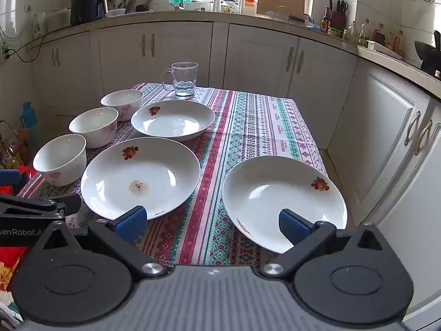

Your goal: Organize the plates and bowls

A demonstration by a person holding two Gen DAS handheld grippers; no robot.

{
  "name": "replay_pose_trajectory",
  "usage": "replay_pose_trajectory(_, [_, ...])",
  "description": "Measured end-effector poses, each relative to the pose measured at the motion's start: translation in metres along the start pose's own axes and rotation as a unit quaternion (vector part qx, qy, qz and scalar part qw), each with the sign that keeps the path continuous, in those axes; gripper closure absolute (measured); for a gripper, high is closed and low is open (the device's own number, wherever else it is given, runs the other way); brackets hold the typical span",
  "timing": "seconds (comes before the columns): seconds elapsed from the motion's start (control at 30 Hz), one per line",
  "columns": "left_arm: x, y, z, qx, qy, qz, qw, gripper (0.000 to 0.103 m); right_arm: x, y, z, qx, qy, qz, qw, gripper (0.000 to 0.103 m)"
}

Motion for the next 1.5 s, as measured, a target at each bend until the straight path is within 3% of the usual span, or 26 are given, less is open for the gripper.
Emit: replay_pose_trajectory(1.5, [0.0, -0.001, -0.004, 0.008, -0.005, 0.004, 1.0, 0.001, -0.003, -0.003, -0.008, 0.017, -0.004, -0.008, 1.0, 0.0])
Point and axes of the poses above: each gripper's, at about its wrist camera, not at the fingertips, and z roughly the way its jaws point, x to its right, y to its underside, the point moved 8 cm from there along z, roughly the way its jaws point, and after that the axes turned 14 degrees about z, right-handed, at the moved point
